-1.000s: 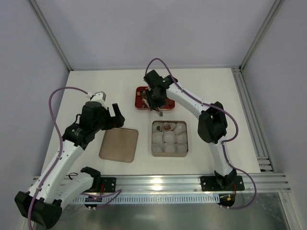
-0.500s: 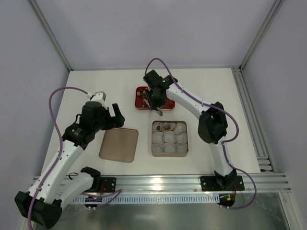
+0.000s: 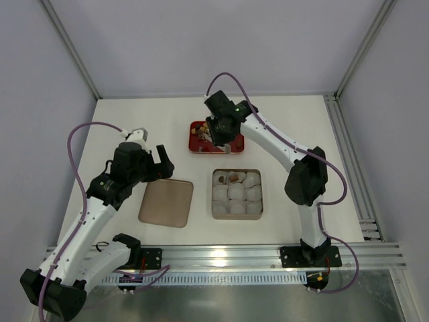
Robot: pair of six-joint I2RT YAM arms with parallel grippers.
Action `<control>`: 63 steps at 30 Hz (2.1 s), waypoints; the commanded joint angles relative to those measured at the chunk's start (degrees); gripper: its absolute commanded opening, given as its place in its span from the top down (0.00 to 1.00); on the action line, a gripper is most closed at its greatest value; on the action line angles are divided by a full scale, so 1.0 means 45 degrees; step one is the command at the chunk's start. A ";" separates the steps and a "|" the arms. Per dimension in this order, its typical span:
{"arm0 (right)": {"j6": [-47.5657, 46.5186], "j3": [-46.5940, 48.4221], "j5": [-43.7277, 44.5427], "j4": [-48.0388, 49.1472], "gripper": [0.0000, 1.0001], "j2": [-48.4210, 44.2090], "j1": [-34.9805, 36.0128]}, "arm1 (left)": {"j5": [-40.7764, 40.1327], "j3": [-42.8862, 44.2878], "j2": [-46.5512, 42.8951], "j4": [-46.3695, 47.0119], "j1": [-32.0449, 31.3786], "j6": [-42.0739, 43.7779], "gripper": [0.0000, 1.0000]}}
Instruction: Pack the chocolate
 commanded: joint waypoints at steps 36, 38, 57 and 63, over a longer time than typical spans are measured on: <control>0.1750 -1.0895 0.0335 -0.1671 0.67 -1.2578 -0.0282 | 0.0053 0.0018 0.0145 0.0315 0.0036 -0.0105 0.00; 0.1770 -1.1111 0.0160 -0.1534 0.67 -1.2598 -0.0263 | 0.0072 -0.0001 0.0126 0.0315 0.0036 -0.0105 0.00; 0.1634 -1.1678 0.0413 -0.0498 0.58 -1.1836 -0.0244 | 0.0033 0.0019 0.0243 0.0334 0.0036 -0.0085 0.00; 0.1653 -1.1542 0.0413 -0.0557 0.53 -1.1875 -0.0263 | 0.0033 0.0019 0.0223 0.0315 0.0036 -0.0104 0.00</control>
